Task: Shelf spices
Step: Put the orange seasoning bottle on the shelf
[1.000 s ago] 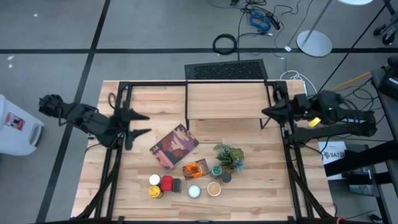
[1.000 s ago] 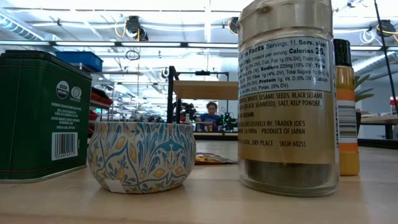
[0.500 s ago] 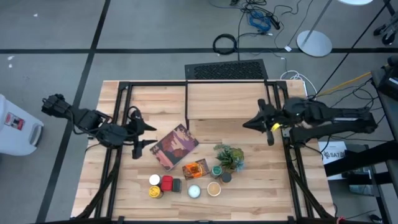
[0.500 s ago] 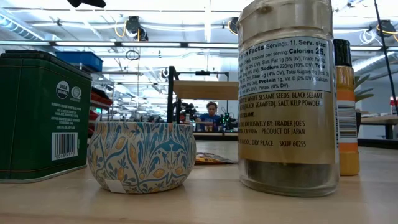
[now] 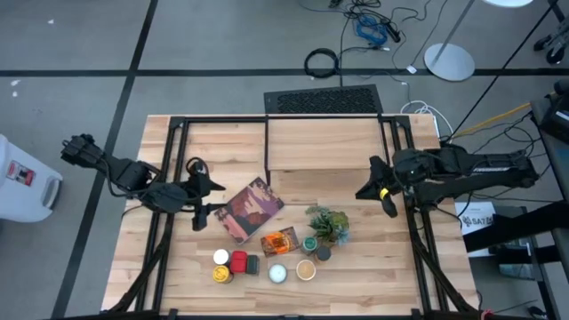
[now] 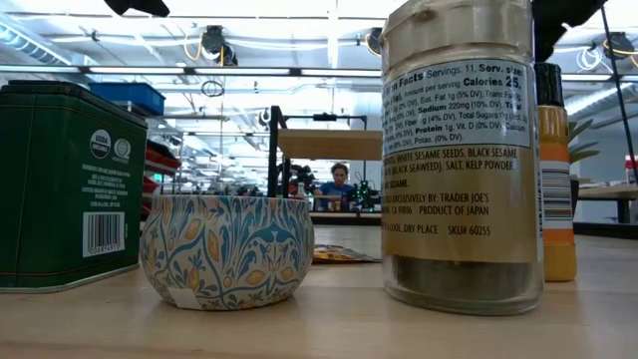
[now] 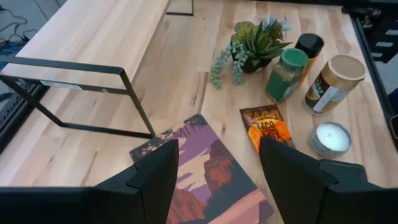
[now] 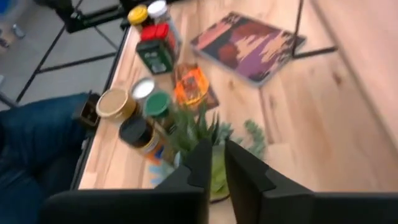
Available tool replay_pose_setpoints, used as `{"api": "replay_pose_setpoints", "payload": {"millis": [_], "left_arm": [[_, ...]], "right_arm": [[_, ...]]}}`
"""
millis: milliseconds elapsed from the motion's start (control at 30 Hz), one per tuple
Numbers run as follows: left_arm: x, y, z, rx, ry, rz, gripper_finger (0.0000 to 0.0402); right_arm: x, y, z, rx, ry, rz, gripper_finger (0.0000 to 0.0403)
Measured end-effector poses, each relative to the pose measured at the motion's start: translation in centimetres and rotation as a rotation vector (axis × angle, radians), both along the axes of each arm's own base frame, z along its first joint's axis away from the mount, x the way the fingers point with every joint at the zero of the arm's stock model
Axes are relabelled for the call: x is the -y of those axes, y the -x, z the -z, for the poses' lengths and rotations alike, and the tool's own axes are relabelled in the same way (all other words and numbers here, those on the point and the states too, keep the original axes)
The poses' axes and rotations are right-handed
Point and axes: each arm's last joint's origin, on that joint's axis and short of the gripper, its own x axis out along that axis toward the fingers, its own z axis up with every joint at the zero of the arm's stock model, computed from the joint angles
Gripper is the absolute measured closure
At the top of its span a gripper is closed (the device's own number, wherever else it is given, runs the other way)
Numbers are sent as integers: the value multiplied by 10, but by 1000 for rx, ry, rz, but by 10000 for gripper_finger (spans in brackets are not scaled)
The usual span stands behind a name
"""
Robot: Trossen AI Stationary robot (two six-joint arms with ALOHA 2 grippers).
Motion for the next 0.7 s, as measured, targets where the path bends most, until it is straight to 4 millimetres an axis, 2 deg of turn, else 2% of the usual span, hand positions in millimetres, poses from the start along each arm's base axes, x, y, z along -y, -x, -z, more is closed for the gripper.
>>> {"api": "replay_pose_setpoints", "payload": {"millis": [233, 433, 567, 700], "left_arm": [[4, -9, 5, -22, -11, -3, 167], [7, -15, 6, -11, -8, -2, 167], [9, -17, 7, -11, -9, -2, 167], [9, -18, 7, -7, -7, -2, 167]], "right_arm": [[-16, -1, 7, -88, -33, -43, 291], [-43, -17, 19, -25, -54, -156, 235], [-65, -30, 29, -11, -58, -242, 213], [-87, -42, 40, -13, -26, -292, 209]]}}
